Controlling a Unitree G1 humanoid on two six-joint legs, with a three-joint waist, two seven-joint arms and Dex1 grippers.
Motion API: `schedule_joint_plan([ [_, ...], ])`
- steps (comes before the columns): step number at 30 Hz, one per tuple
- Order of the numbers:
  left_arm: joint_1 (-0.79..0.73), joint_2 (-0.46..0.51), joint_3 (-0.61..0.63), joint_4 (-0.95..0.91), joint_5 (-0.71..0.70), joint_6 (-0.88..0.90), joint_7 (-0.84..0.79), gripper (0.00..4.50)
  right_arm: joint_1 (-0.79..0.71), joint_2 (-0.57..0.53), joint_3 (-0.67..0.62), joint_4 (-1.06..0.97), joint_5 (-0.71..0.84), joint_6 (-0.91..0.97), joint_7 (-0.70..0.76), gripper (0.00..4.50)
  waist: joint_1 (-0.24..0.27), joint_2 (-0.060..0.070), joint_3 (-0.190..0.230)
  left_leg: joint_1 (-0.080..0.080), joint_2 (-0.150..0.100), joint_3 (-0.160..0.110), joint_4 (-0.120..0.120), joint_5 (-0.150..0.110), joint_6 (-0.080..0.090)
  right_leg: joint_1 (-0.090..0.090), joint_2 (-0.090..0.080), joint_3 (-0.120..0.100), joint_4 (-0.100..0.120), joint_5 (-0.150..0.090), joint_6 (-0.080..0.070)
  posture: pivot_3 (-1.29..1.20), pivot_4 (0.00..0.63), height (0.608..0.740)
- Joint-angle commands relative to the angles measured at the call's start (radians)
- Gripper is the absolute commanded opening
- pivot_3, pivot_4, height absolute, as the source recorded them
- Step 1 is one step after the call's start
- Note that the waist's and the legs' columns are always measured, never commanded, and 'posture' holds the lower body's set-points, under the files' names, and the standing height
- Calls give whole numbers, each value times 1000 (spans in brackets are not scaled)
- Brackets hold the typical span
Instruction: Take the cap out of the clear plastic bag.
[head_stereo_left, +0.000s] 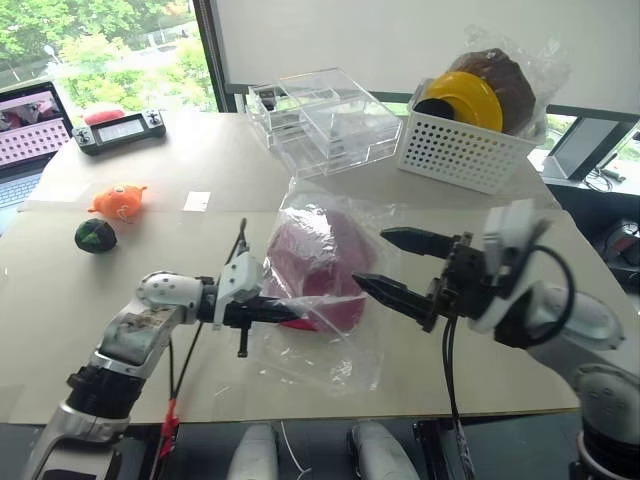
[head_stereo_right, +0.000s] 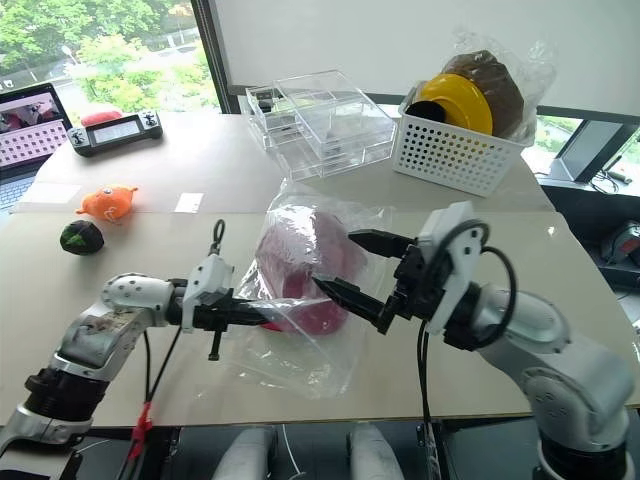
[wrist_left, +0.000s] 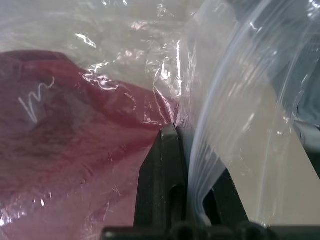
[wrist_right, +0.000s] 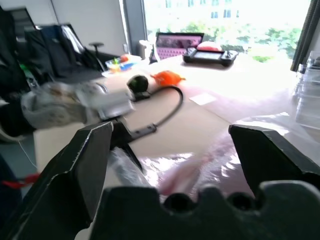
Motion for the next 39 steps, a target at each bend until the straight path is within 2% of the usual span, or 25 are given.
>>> schedule_joint_plan([
  [1,-87,-47,25,35,-15,72,77,23,-1,-71,-26,-59,285,-39,-52,4500,-2,0,0,0,0,0,0,0,0,0,0,0,0,0,0,0,150,735],
  [4,-152,-90,45,68,-38,107,106,23,11,-121,32,-72,310,-18,-48,4500,-5,0,0,0,0,0,1,0,0,1,0,0,0,0,0,0,150,735],
  [8,-192,-109,46,83,-36,114,116,23,-26,-79,191,-31,166,-9,-74,4500,-4,0,0,0,0,0,1,0,0,0,0,0,0,-1,1,0,150,735],
  [16,-205,-135,18,98,-16,84,109,23,-211,95,493,201,-237,32,-189,4500,-2,0,0,-1,0,0,1,0,0,-1,0,0,0,0,0,0,150,735],
  [20,-206,-141,25,81,-22,97,126,23,-225,71,695,224,-544,-10,-163,4500,3,0,0,-3,-1,0,1,0,0,-3,0,0,0,1,-1,0,150,735],
  [22,-207,-146,32,78,-29,107,138,23,-210,53,742,219,-635,-37,-138,4500,4,0,0,-3,-1,0,1,0,0,-3,0,0,-1,1,-1,0,150,735],
  [24,-206,-145,26,77,-20,97,141,23,-182,55,745,208,-681,-66,-116,4500,3,0,0,-4,-1,0,2,0,0,-3,0,0,0,1,-1,0,150,735],
  [29,-198,-154,-4,81,1,69,132,23,-133,102,516,157,-603,-95,-95,4500,2,0,0,-4,-1,-1,3,0,0,-3,0,0,0,1,0,0,150,735],
  [32,-210,-173,-18,116,17,46,125,23,-166,112,376,82,-419,-60,-48,4500,1,0,0,-3,-1,-1,3,0,0,-2,0,0,0,2,0,0,150,735],
  [34,-227,-189,-23,136,20,43,123,23,-175,66,416,43,-420,-12,5,4500,1,0,0,-3,-1,-1,2,0,0,-2,0,0,0,2,-1,0,150,735],
  [36,-256,-210,-23,152,19,49,128,23,-171,73,496,61,-463,14,13,4500,0,0,0,-3,-1,-1,2,0,0,-2,0,-1,0,2,-1,0,150,735],
  [39,-290,-234,-23,178,31,42,140,23,-175,117,550,98,-485,32,4,4500,0,0,0,-4,-1,-2,3,0,0,-2,0,-1,0,2,0,0,150,735],
])
